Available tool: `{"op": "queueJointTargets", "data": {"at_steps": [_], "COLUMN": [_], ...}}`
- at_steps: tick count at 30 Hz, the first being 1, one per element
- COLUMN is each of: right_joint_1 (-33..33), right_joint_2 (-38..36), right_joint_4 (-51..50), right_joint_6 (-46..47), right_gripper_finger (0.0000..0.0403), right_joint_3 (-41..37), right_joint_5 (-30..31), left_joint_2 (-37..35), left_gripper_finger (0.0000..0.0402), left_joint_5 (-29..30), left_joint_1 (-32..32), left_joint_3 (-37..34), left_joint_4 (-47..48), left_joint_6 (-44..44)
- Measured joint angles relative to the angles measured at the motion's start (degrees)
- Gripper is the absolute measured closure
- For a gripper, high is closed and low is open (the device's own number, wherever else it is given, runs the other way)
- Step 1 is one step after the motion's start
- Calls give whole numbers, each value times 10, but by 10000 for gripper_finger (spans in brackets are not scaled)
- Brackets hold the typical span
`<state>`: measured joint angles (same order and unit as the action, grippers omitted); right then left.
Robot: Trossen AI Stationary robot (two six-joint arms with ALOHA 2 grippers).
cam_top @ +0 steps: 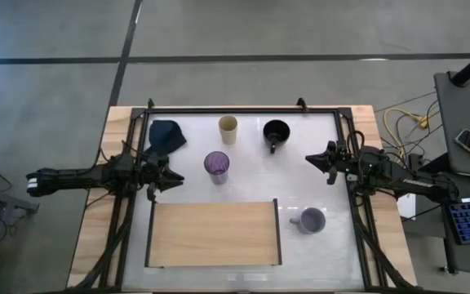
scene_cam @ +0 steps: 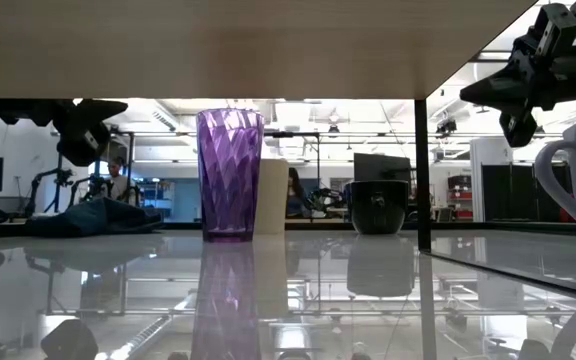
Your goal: Stack small to large cups/mugs on shelf
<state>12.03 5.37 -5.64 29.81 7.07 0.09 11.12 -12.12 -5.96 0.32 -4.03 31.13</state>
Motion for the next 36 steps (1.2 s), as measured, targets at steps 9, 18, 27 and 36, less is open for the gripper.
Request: {"op": "queueJointTargets", "data": {"at_steps": [9, 18, 27, 36], "right_joint_1": [0, 0, 0, 0], "right_joint_2": [0, 0, 0, 0], "right_joint_4": [0, 0, 5, 6], "right_joint_6": [0, 0, 2, 69], "right_gripper_finger": [394, 394, 394, 394], "right_joint_3": [0, 0, 0, 0], "right_joint_5": [0, 0, 0, 78], "left_joint_2": [0, 0, 2, 29], "left_gripper_finger": [314, 314, 314, 314], "left_joint_5": [0, 0, 69, 242], "left_joint_1": [0, 0, 0, 0], "left_joint_3": [0, 0, 0, -1], "left_joint_4": [0, 0, -106, -459], "left_joint_6": [0, 0, 216, 90]}}
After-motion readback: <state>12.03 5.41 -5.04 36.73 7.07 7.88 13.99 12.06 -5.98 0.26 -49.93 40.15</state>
